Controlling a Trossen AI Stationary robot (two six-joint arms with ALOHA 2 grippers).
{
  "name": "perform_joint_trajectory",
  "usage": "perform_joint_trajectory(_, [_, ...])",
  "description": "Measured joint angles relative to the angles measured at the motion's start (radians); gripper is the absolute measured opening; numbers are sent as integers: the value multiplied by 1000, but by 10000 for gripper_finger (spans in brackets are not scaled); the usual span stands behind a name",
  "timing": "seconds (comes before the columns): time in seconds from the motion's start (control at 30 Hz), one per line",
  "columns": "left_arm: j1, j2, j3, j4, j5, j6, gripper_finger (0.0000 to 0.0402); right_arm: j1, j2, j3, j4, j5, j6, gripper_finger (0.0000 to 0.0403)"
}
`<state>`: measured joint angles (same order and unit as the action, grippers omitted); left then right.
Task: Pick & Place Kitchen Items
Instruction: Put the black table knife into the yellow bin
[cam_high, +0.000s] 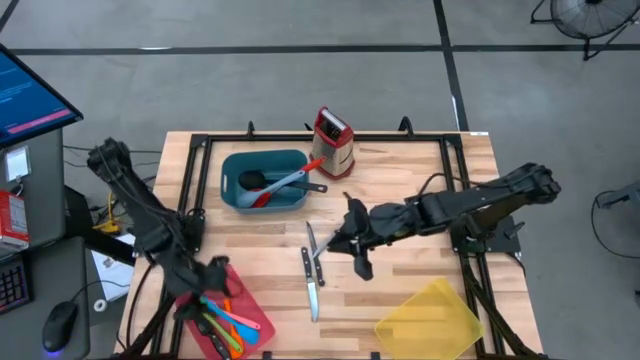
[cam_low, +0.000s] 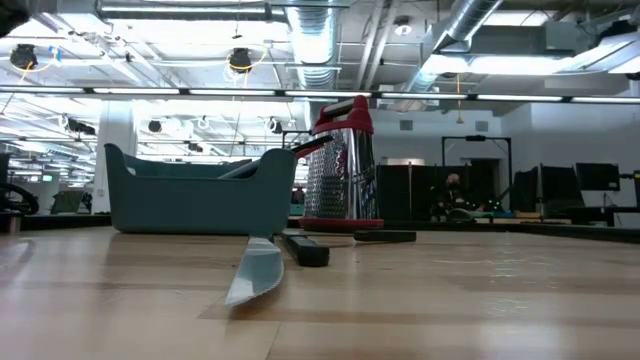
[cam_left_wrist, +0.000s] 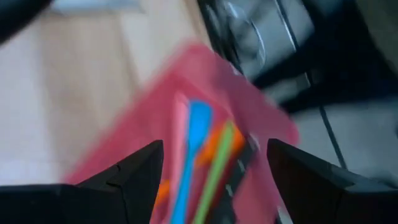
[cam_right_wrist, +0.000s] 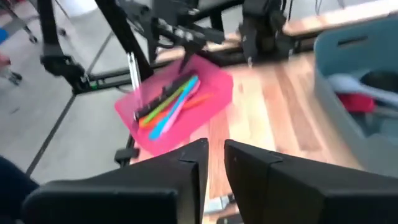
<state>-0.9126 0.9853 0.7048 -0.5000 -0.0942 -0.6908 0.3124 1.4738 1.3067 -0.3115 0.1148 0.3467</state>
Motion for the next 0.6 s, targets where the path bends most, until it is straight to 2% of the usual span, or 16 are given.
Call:
perform_joint_trajectory(0.13, [-36,118,0,68,166,92,268,2,18,1,-6,-44,28,70])
perform_joint_trajectory(0.3, [-74,234,0,118,200,134,268,2,20,1,-22,-67,33,72])
perform_joint_trajectory(0.47, [-68,316,0,118,215,38,268,-1,20,1,-24,-67,32,72])
perform_joint_trajectory(0.6, [-46,355,0,116,303,-46,267,-1,20,1,-25,-66,29,72])
